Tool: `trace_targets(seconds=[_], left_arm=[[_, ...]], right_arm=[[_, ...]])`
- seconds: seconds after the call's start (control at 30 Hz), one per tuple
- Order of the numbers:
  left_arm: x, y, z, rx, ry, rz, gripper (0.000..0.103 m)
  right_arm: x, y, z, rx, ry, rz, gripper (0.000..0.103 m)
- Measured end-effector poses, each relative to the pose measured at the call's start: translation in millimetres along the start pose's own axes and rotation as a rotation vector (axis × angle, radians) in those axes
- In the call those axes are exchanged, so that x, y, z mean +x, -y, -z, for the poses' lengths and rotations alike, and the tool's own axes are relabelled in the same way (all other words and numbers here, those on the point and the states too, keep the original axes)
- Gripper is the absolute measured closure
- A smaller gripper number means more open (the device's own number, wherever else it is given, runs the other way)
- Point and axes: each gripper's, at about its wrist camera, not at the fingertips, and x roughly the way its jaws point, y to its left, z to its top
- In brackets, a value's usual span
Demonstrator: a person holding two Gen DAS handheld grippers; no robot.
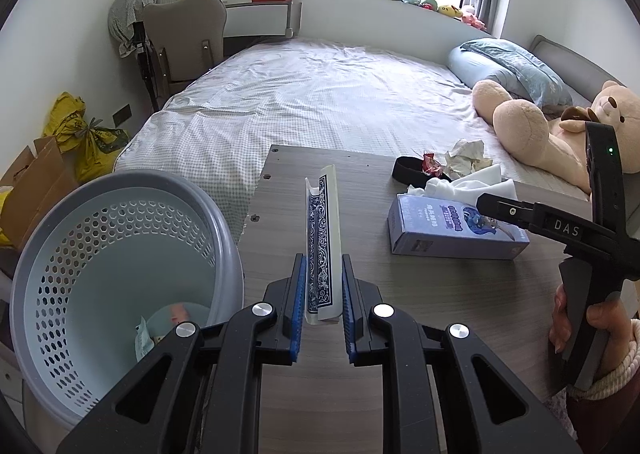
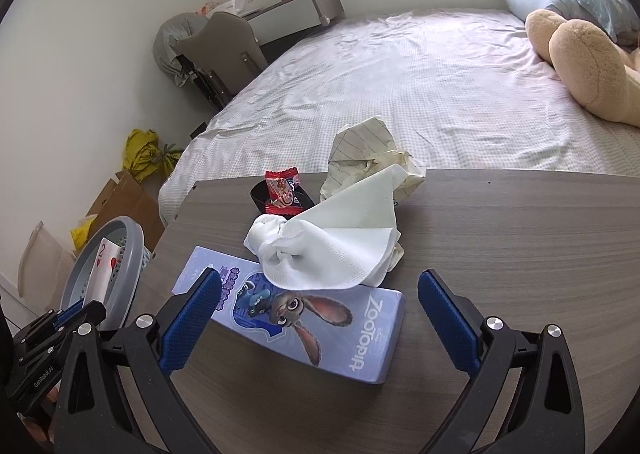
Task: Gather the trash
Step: 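Grasp the blue Zootopia tissue box with the right tool while the left tool holds the cards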
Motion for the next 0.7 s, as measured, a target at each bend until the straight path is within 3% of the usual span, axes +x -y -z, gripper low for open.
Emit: trace_targets(seconds=[0.23,0.7], left_arm=[[-5.1,-5.1,-2.0,-0.012,0.009,-0.004,0.087],[-28.4,-19.5,1.8,-0.038,0.046,-0.021,0.087]], right_arm=[[-6.7,-14.0,10.8,-0.052,-0.011,-0.037,0.006],[-30.8,-70.5,66.6,-0.083,-0.055,-0.154,0.006]])
